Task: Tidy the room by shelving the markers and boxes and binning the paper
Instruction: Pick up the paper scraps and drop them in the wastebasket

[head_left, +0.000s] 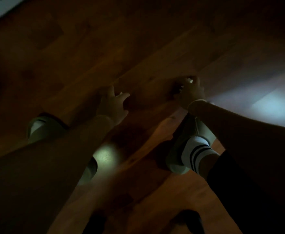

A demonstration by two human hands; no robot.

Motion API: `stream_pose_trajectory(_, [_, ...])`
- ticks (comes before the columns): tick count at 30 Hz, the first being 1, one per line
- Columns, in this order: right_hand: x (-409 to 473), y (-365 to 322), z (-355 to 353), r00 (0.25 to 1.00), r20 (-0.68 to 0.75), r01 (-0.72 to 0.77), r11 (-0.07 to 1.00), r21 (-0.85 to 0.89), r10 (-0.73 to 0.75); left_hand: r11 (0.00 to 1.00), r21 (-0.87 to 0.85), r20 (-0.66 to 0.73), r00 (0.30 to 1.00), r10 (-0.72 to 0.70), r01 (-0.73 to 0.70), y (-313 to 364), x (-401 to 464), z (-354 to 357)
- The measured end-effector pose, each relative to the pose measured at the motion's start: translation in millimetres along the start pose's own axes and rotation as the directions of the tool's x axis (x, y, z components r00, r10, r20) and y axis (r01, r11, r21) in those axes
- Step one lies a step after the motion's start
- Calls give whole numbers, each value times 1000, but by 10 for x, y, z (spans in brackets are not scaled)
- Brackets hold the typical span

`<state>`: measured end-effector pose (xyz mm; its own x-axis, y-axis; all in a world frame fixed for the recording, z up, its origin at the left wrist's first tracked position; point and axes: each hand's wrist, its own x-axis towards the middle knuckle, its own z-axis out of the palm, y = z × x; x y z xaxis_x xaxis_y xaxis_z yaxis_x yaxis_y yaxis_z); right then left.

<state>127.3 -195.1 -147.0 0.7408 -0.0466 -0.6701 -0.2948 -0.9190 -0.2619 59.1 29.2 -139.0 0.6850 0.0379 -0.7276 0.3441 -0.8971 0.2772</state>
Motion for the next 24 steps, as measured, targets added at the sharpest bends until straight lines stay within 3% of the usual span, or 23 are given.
stream_pose_trajectory(3, [-31,26,81,999,-48,7,1000,-23,-8,996,-82,-93,995,-46,38,-49,37,103])
stream_pose_trajectory(7, [-142,-109,-19,999,9,52,999,4,-52,986,-162,-92,995,-44,29,-96,-90,-34])
stream_pose_trajectory(14, [-779,-1156,-524,970,3,244,968,51,-244,972,-235,-252,966,-64,3,-270,-819,-1167])
stream_pose_trajectory(17, [-1214,-1776,-743,934,2,355,931,86,-356,976,-218,-363,926,-107,27,-462,-1248,-1728])
stream_pose_trajectory(24, [-2449,-3212,-812,766,-145,643,736,212,-627,949,-295,-578,772,-266,106,-1283,-2541,-2599])
